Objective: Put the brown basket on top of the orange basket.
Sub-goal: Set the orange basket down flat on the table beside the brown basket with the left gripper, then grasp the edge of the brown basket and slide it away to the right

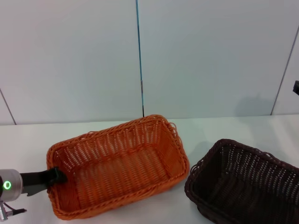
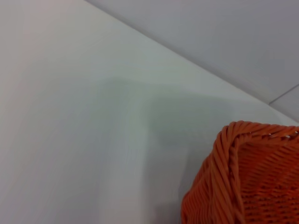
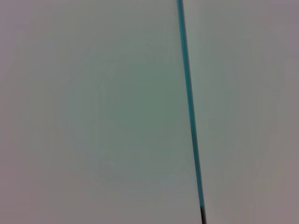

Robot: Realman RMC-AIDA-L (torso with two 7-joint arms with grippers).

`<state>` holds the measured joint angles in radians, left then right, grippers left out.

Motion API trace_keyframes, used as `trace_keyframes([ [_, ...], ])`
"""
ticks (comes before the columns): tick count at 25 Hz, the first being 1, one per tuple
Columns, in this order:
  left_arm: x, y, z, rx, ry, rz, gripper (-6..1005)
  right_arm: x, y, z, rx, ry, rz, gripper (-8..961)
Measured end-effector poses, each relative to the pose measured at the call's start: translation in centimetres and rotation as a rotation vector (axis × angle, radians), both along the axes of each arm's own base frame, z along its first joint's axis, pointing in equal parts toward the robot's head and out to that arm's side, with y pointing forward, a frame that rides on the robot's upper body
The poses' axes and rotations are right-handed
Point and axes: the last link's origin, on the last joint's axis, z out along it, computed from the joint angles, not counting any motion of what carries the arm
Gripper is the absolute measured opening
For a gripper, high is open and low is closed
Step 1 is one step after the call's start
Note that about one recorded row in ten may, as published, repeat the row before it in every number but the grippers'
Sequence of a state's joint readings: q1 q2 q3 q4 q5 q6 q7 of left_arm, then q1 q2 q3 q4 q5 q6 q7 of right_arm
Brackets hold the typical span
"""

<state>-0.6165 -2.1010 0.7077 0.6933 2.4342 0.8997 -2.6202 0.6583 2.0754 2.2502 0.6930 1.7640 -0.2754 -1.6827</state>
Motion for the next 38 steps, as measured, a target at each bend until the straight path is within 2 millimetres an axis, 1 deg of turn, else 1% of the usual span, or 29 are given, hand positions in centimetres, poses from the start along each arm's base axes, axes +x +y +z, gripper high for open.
trace_keyframes([
  [21, -0.05, -0.31, -0.22, 0.01, -0.028, 0.007, 188, 0.48, -0.16, 0.21, 0.008, -0.001, -0.016, 621],
  [26, -0.05, -0.27, -0.17, 0.007, -0.014, -0.009, 400, 0.48, -0.16, 0.24, 0.009, 0.0, -0.016, 621],
  [32, -0.09, -0.28, -0.12, 0.006, -0.005, -0.016, 516, 0.37, -0.09, 0.24, 0.009, 0.0, -0.014, 621],
  [37, -0.06, -0.28, -0.12, 0.003, 0.007, -0.031, 567, 0.33, -0.07, 0.24, 0.009, 0.0, -0.013, 621],
  [38, -0.04, -0.27, -0.12, 0.003, 0.008, -0.034, 629, 0.33, -0.07, 0.23, 0.009, 0.0, -0.013, 621],
])
